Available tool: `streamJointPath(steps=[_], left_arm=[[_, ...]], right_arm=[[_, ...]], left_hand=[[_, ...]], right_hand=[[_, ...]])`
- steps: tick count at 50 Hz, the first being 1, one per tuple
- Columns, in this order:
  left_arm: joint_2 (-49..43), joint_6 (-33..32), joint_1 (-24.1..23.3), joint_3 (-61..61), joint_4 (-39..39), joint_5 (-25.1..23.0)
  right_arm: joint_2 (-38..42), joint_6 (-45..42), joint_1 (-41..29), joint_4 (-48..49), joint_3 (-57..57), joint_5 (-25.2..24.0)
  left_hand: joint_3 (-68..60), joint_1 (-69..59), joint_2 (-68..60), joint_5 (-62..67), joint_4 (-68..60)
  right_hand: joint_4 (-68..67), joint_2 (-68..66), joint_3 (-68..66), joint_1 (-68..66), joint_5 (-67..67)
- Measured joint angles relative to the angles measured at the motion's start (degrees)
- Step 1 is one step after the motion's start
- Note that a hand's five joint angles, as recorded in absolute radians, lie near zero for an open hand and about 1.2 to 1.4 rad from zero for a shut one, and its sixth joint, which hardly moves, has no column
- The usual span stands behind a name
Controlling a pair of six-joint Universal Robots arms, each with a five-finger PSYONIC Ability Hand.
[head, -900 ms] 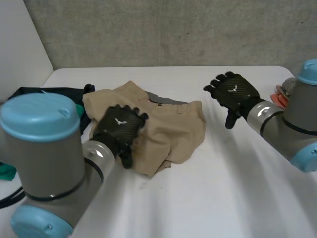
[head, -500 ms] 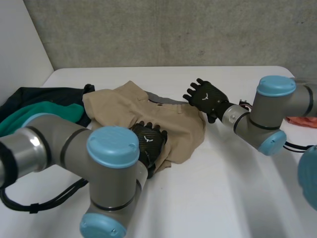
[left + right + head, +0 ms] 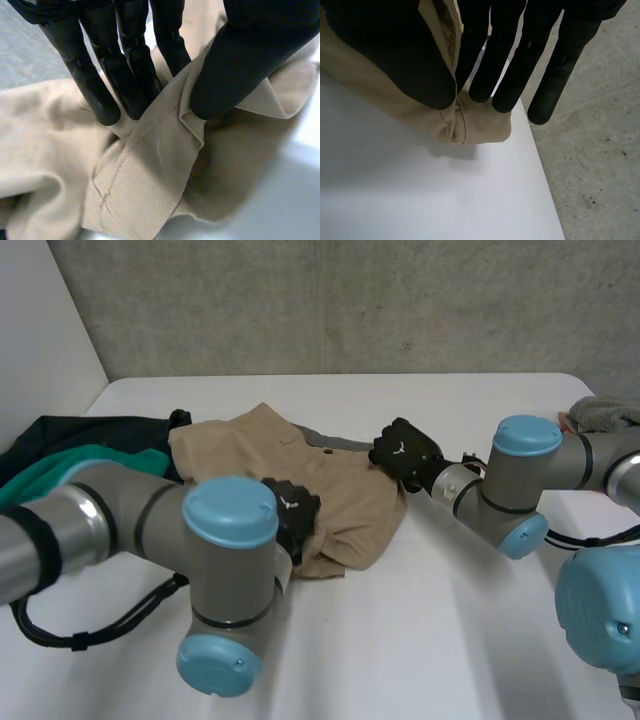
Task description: Fold the laundry.
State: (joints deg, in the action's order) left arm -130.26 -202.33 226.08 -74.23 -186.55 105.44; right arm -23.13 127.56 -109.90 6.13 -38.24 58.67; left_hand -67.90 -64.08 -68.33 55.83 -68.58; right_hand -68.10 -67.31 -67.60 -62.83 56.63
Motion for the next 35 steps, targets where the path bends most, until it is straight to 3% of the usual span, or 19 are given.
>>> streamJointPath(steps=[8,16,20,25,30,34,35], left_arm=[[9.64,4.01,1.55,-0.76,0.77,-0.76],[24.01,9.71,5.88,-1.80,4.19,-5.71],[28.60,12.47,8.90,-2.16,6.46,-8.77],[29.52,15.62,13.60,-3.01,9.02,-13.03],[24.51,16.95,18.12,-4.43,10.52,-16.43],[19.55,17.29,21.47,-6.45,12.18,-17.57],[18.76,17.33,22.08,-7.05,12.66,-17.72]], right_arm=[[-9.23,8.02,1.40,0.00,-5.54,1.56],[-33.87,25.63,5.75,0.33,-19.61,4.96],[-45.53,28.87,6.63,-1.00,-27.07,5.35],[-54.07,29.28,4.98,-4.76,-35.64,5.10],[-53.45,28.50,0.72,-7.38,-41.45,5.49],[-48.17,28.03,-1.65,-7.14,-42.29,8.26],[-47.32,27.97,-1.86,-7.00,-42.11,8.78]], left_hand=[[-0.02,-0.01,-0.01,0.00,-0.01],[-0.15,-0.01,-0.11,0.00,-0.03],[-0.15,-0.01,-0.15,0.00,-0.04],[-0.15,-0.01,-0.15,0.00,-0.05],[-0.15,-0.01,-0.18,0.00,-0.05],[-0.15,-0.01,-0.19,0.00,-0.05],[-0.15,-0.01,-0.19,0.00,-0.05]], right_hand=[[-0.30,0.00,-0.26,0.00,0.13],[-0.44,0.00,-0.26,-1.84,1.53],[-0.45,0.00,-0.26,-1.84,1.55],[-0.46,0.00,-0.26,-1.84,1.55],[1.44,1.70,1.46,-0.19,-0.24],[32.07,32.78,31.58,28.46,-31.26],[35.63,35.46,35.12,31.71,-34.97]])
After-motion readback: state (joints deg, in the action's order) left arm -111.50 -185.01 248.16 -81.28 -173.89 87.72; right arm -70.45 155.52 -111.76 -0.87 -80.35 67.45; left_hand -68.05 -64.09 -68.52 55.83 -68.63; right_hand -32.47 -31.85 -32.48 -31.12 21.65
